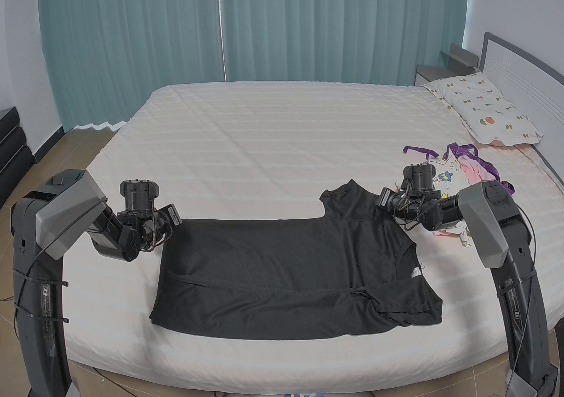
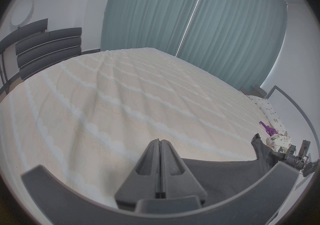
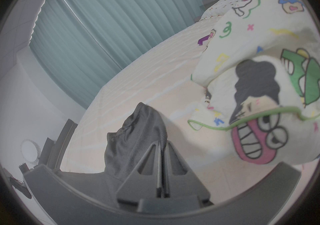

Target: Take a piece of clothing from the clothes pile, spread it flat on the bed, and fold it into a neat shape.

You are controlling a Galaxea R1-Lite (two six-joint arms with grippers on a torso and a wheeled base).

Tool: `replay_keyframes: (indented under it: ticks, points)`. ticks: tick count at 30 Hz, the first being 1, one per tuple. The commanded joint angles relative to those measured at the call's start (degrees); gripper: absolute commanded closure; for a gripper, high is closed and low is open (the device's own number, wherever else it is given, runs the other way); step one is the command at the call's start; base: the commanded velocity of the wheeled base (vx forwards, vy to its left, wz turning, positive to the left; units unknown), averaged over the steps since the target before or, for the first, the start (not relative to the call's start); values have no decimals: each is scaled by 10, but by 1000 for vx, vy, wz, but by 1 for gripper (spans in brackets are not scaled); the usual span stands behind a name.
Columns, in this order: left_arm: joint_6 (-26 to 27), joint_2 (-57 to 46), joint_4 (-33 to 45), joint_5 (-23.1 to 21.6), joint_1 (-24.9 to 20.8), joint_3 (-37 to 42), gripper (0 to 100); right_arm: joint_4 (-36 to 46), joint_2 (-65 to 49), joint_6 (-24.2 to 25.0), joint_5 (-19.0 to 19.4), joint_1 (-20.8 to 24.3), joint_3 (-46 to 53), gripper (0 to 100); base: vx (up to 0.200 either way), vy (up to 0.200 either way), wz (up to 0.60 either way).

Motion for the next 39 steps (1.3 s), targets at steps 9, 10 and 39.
replay_keyframes:
  ticks: [9,10,39]
  points:
    - [-6,0,-3,0,9,-14,100,-122,-74,-3,3,-27,144,100,0,0,0]
    - [-6,0,-3,0,9,-14,100,-122,-74,-3,3,-27,144,100,0,0,0]
    - [-6,-43,-4,-1,18,41,100,-315,-189,-13,41,-42,399,100,0,0,0]
